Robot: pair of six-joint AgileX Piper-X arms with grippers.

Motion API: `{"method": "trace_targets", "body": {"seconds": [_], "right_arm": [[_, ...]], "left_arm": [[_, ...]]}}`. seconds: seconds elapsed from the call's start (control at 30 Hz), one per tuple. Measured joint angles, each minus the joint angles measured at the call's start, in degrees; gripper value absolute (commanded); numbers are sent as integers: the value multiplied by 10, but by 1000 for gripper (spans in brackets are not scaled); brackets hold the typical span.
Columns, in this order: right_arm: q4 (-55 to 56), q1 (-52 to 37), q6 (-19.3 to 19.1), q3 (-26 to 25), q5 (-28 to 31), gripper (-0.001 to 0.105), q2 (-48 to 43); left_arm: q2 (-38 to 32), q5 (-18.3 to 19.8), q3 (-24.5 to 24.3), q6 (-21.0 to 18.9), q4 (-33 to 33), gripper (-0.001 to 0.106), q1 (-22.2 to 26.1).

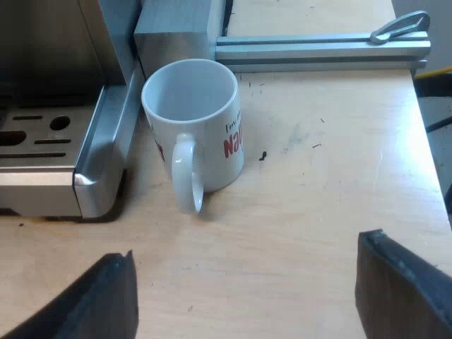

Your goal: Remove mug from coffee machine

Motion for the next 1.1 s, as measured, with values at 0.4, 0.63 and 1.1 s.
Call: {"method": "trace_targets", "body": {"seconds": [0.4, 0.63, 1.1], "right_arm": [[-2, 0, 0, 0, 0, 66, 0], [-2, 0, 0, 0, 0, 66, 0], [-2, 0, 0, 0, 0, 66, 0]], "left_arm": [[0, 0, 5, 0, -15, 86, 0], [1, 18, 33, 0, -71, 86, 0], [1, 18, 33, 0, -72, 86, 0]]}}
